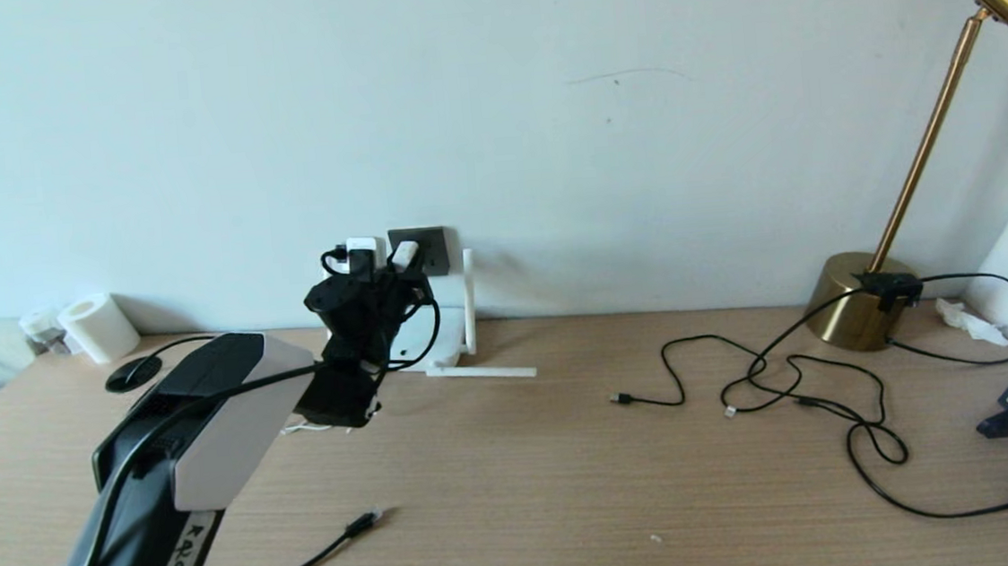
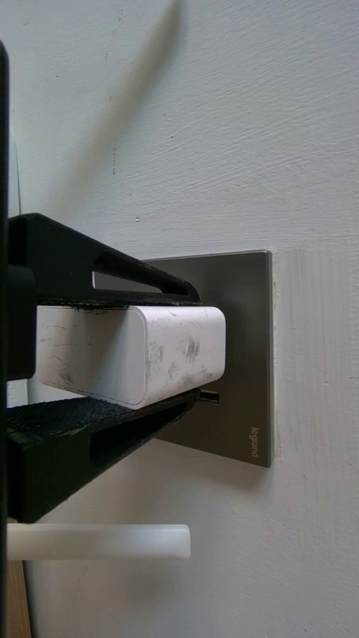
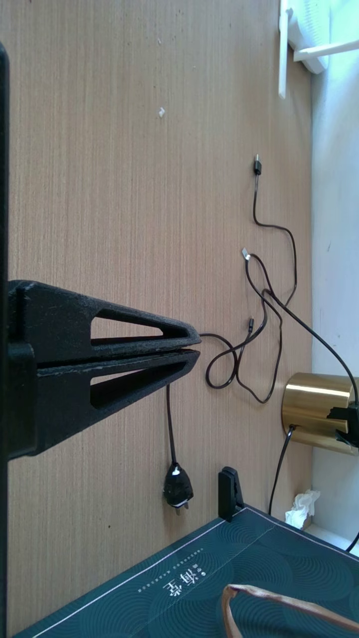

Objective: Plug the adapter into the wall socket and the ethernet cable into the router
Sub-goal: Plug plug into socket

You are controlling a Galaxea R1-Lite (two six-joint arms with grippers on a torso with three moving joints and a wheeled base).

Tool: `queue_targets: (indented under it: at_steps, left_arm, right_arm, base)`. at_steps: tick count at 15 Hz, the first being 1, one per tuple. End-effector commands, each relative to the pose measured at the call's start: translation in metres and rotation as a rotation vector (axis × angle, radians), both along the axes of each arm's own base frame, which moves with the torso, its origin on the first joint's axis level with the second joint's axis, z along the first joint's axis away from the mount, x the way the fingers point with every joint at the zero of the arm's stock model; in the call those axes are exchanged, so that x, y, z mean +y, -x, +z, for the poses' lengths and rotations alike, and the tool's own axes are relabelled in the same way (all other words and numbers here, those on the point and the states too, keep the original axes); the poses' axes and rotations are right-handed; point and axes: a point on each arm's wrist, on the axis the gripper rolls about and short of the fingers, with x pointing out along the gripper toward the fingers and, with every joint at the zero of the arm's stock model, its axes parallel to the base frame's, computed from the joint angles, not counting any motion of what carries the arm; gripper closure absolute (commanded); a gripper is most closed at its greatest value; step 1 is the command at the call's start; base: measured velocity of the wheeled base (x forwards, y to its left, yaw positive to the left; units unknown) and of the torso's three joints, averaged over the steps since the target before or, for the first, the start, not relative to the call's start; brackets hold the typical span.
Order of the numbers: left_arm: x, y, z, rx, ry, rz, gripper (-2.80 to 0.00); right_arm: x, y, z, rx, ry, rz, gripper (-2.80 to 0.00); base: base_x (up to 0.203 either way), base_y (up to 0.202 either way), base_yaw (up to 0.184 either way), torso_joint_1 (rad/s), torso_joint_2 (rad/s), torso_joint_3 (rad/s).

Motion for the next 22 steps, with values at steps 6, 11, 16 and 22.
queue_targets:
  at_steps: [6, 11, 16, 22]
  left_arm:
    - [0.0000, -0.0001, -0.0011, -0.005, 0.002, 0.002, 0.00]
    - [0.0003, -0.0008, -0.0009, -0.004, 0.010, 0.020, 0.00]
    - [0.0000, -0.0018, -0.0078, 0.007, 0.007, 0.020, 0.00]
    - [-0.0017, 0.0006, -0.0056, -0.001, 0.013, 0.019, 0.00]
  right_arm:
    - [0.0000, -0.0001, 0.0001, 0.001, 0.000, 0.000, 0.00]
    - [0.0000, -0.0001, 0.0001, 0.000, 0.000, -0.001, 0.00]
    - [0.0000, -0.0001, 0.0001, 0.001, 0.000, 0.000, 0.00]
    - [0.0000, 0.0000, 0.0000, -0.001, 0.000, -0.001, 0.00]
  base:
    - [0.000, 0.000, 0.000, 0.000, 0.00, 0.000]
    - [0.000, 0.000, 0.000, 0.000, 0.00, 0.000]
    - [0.000, 0.000, 0.000, 0.000, 0.00, 0.000]
    - [0.000, 0.000, 0.000, 0.000, 0.00, 0.000]
